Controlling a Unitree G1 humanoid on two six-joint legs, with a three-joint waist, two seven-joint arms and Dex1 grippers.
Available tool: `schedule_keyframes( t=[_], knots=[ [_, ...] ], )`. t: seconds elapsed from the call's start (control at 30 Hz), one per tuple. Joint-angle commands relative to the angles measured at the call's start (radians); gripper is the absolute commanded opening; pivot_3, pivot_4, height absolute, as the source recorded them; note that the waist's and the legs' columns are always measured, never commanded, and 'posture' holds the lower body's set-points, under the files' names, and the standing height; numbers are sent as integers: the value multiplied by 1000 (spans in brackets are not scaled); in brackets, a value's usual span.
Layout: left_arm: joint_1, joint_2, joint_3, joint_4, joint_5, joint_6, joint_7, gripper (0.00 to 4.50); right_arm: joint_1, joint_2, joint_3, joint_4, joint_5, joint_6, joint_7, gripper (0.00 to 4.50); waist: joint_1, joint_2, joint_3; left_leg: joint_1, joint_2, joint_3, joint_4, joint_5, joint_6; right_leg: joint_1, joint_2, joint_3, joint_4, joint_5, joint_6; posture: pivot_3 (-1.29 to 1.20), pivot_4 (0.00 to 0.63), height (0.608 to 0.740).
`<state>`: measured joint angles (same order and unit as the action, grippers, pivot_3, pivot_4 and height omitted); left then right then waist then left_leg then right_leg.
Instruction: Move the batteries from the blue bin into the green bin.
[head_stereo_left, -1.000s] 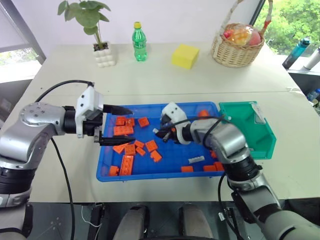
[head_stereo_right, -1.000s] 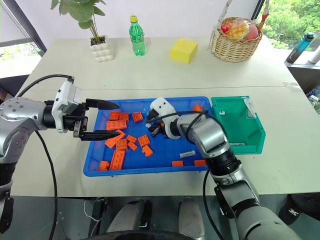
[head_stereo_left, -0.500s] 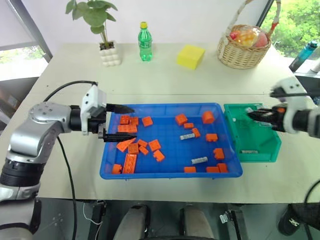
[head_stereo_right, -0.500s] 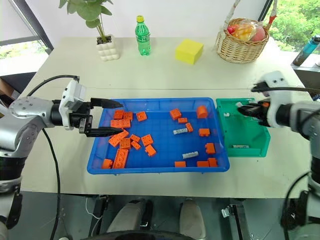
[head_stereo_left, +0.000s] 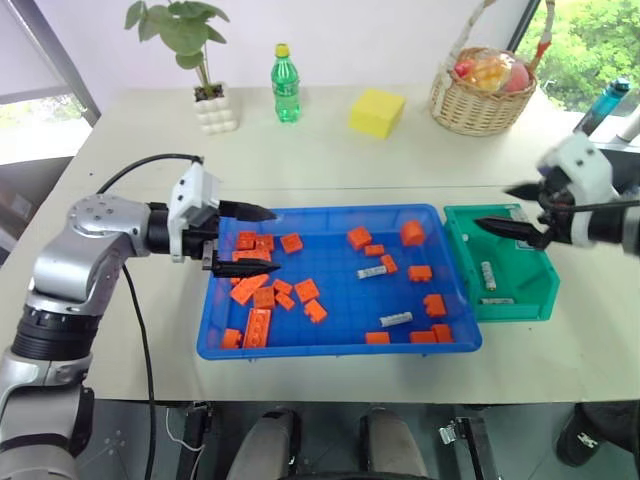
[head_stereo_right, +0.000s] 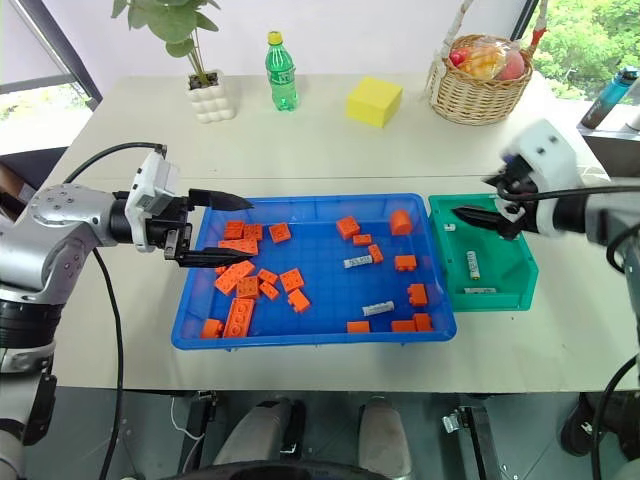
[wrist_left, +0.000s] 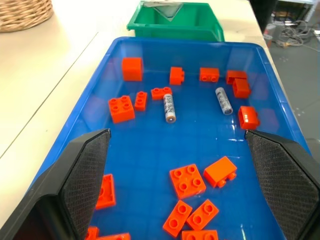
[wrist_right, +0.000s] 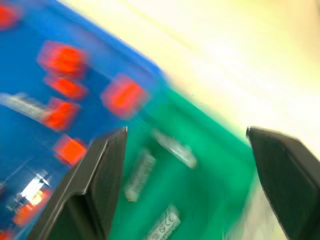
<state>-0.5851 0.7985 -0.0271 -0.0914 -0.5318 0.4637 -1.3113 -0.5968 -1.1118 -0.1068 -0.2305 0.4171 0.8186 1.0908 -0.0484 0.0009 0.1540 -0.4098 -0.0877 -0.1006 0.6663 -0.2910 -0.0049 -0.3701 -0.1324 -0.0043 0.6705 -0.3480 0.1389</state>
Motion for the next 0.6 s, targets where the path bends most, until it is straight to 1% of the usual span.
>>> schedule_keyframes(
  t=[0.03,0.17,0.27,0.47,0.6],
  knots=[
    [-12,8,10,-39,-4,-3,-3,4500,-90,9,149,3,20,-118,215,4010,0,0,0,0,1,0,0,0,0,2,0,0,-3,0,0,0,150,733],
    [-1,11,17,-71,-10,13,11,4500,-119,24,337,32,-66,-248,388,4010,8,-1,0,0,-1,-2,1,0,0,3,-1,0,-4,0,0,0,150,733],
    [16,20,34,-100,-20,28,24,4500,-100,21,421,67,-135,-358,469,4010,11,-1,0,-1,-3,-5,2,0,0,3,-1,0,-4,0,0,0,150,733],
    [54,43,68,-146,-37,56,56,4500,-69,73,479,127,-228,-460,468,4010,4,-1,0,-1,-2,-5,1,0,-1,3,-1,-1,-4,0,0,0,150,733],
    [67,53,82,-161,-45,66,67,4500,-36,106,489,132,-254,-463,449,4010,5,-1,0,-1,-2,-5,1,0,-1,3,-1,-1,-4,0,0,0,150,733]
  ],
)
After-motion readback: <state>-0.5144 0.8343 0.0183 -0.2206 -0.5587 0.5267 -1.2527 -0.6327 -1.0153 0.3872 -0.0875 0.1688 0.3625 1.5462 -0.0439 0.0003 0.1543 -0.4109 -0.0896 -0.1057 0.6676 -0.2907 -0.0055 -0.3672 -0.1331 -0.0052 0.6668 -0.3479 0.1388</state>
